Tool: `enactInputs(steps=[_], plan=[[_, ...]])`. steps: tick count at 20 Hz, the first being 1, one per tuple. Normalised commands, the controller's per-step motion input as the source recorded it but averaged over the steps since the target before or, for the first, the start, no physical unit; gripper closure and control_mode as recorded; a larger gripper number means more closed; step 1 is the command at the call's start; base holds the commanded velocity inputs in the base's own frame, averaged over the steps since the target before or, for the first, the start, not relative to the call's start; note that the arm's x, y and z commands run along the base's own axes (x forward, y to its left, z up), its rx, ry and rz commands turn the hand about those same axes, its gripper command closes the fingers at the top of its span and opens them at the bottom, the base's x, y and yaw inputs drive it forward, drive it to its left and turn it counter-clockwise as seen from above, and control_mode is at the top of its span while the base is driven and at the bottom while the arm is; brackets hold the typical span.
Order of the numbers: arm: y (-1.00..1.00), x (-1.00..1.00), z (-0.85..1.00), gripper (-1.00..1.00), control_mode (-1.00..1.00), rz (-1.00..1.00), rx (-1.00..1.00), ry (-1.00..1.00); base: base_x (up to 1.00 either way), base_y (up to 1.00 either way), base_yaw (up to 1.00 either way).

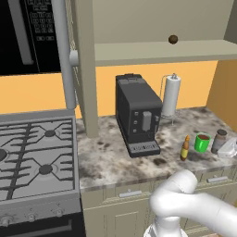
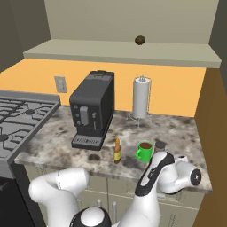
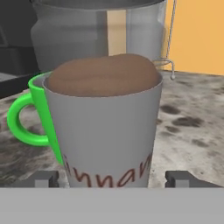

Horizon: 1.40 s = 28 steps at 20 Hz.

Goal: Pick the cinnamon and honey bottle from the cabinet and place them next to the mug.

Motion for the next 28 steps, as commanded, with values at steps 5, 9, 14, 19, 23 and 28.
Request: enactInputs(steps=[5,9,14,19,23,28], plan=[[-0.08,-0.50,0.00,-1.00,-1.00,-0.02,0.03,0.00,0.00,0.00,0.00],[-0.01,-0.71,0.07,-1.00,-1.00,-0.04,0.02,-0.07,0.00,0.00,0.00],[0.23,-0.56,0.71,-1.00,-1.00,-0.01,0.00,-0.22,0.00,0.00,0.00],[0.78,-0.40,1.00,-1.00,-1.00,-0.03,-0.03,-0.17,0.00,0.00,0.00],[0.84,-0.34,1.00,-1.00,-1.00,-0.05,-0.07,-0.05,0.00,0.00,0.00],[0.75,-0.09,1.00,-1.00,-1.00,-0.07,-0.10,0.04,0.00,0.00,0.00]])
